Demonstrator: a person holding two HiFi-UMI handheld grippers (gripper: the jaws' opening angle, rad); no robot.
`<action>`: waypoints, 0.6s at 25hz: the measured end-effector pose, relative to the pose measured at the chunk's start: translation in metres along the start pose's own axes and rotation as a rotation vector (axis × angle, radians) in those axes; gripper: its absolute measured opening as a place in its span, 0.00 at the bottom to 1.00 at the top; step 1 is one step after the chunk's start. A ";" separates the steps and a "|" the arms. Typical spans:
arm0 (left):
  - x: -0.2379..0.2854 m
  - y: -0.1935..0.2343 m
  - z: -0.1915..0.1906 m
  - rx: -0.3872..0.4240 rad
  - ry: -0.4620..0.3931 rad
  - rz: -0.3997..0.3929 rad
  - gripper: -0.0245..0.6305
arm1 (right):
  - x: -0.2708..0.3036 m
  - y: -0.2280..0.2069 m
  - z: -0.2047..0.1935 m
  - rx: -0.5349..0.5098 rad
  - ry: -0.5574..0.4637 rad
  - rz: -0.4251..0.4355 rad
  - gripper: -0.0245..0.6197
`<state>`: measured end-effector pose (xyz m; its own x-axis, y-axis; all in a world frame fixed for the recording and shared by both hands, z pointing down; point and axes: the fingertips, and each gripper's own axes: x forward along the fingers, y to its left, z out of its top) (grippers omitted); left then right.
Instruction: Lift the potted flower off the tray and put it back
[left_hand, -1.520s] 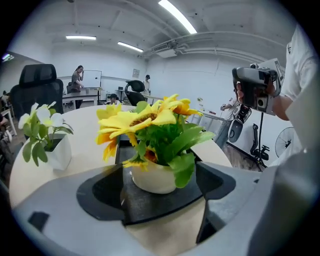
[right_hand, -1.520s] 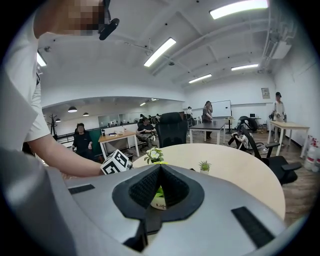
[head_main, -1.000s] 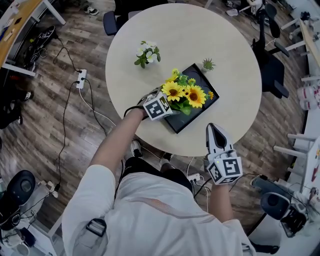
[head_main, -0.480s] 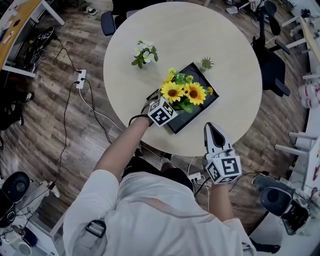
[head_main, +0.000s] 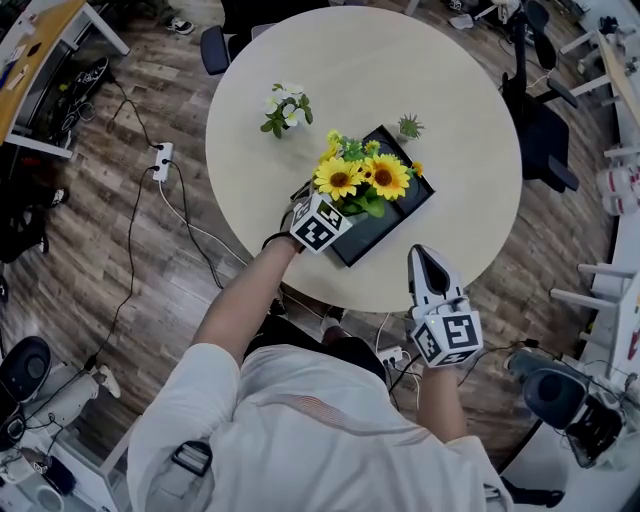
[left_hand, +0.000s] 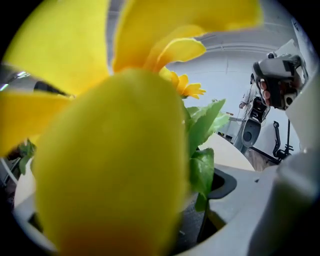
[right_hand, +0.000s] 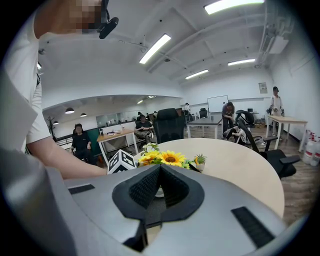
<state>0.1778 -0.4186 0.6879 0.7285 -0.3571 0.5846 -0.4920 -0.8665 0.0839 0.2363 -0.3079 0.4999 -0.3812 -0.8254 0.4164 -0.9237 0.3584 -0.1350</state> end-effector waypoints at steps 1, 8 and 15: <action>-0.005 0.002 0.006 -0.001 -0.014 0.009 0.73 | -0.001 0.000 0.000 0.001 -0.002 0.000 0.04; -0.076 0.011 0.055 -0.104 -0.109 0.114 0.73 | -0.004 0.001 0.014 -0.025 -0.033 -0.014 0.04; -0.189 0.013 0.104 -0.122 -0.193 0.281 0.73 | 0.000 -0.004 0.056 -0.074 -0.119 -0.030 0.04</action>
<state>0.0837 -0.3985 0.4944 0.6274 -0.6451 0.4362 -0.7309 -0.6811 0.0439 0.2376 -0.3334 0.4494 -0.3593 -0.8804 0.3095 -0.9312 0.3603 -0.0561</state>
